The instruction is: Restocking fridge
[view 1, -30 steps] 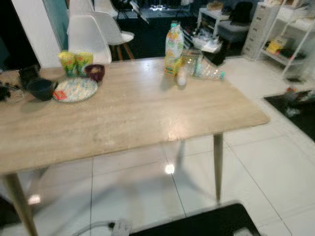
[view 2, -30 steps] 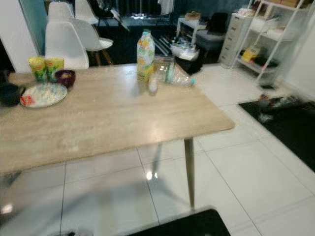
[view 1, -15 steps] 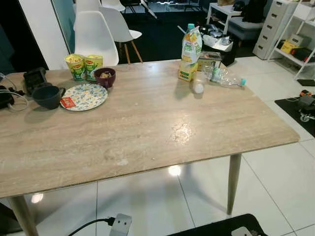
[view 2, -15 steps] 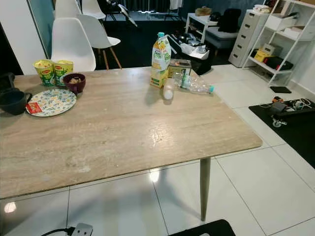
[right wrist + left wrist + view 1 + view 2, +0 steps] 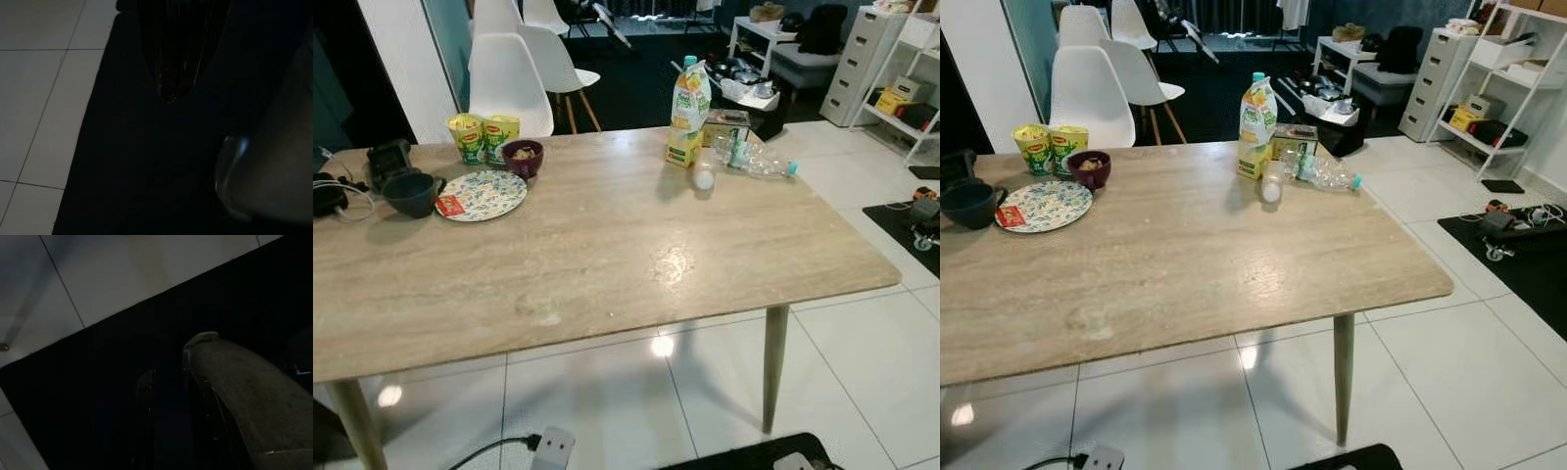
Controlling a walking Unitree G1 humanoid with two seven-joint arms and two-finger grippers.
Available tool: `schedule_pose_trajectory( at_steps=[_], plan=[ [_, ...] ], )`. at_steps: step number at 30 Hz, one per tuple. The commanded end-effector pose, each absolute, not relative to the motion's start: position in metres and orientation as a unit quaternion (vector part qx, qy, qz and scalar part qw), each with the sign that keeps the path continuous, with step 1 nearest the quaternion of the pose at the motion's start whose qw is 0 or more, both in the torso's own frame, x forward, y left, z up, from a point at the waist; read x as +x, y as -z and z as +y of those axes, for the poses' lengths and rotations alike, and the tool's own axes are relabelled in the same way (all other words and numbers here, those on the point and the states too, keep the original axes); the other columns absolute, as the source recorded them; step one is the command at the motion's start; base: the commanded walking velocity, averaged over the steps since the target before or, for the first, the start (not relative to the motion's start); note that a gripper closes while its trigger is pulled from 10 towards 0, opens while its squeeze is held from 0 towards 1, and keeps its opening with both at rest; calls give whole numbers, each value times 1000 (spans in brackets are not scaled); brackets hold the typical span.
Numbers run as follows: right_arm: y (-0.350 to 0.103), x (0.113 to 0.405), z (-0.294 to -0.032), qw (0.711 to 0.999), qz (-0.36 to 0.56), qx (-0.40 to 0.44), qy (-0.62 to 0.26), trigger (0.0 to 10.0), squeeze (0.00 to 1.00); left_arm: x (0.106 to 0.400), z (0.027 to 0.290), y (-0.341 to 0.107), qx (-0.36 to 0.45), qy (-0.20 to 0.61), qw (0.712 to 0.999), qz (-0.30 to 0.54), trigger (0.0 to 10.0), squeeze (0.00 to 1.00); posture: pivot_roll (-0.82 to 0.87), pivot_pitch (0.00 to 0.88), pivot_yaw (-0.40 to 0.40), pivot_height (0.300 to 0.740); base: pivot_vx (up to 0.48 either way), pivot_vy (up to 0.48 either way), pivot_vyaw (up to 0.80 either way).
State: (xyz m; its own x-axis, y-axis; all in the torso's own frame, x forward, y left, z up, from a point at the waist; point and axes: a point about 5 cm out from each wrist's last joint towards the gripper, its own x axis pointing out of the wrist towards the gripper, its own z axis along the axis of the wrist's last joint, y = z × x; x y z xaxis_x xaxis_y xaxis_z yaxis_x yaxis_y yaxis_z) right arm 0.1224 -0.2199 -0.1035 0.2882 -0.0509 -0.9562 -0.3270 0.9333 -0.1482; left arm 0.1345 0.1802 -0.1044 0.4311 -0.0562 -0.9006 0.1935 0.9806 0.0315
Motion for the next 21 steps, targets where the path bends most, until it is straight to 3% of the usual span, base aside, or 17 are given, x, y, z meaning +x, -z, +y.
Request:
schedule_pose_trajectory(
  at_steps=[1,21],
  plan=[
    [102,124,-224,786,590,-164,-84,10000,0,117,178,110,57,75,825,557,10000,0,28,0,-43,740,0,0,0],
    [102,124,-224,785,590,-167,-87,10000,0,118,178,110,59,74,827,555,10000,0,27,0,-41,740,0,0,0]
  ],
)
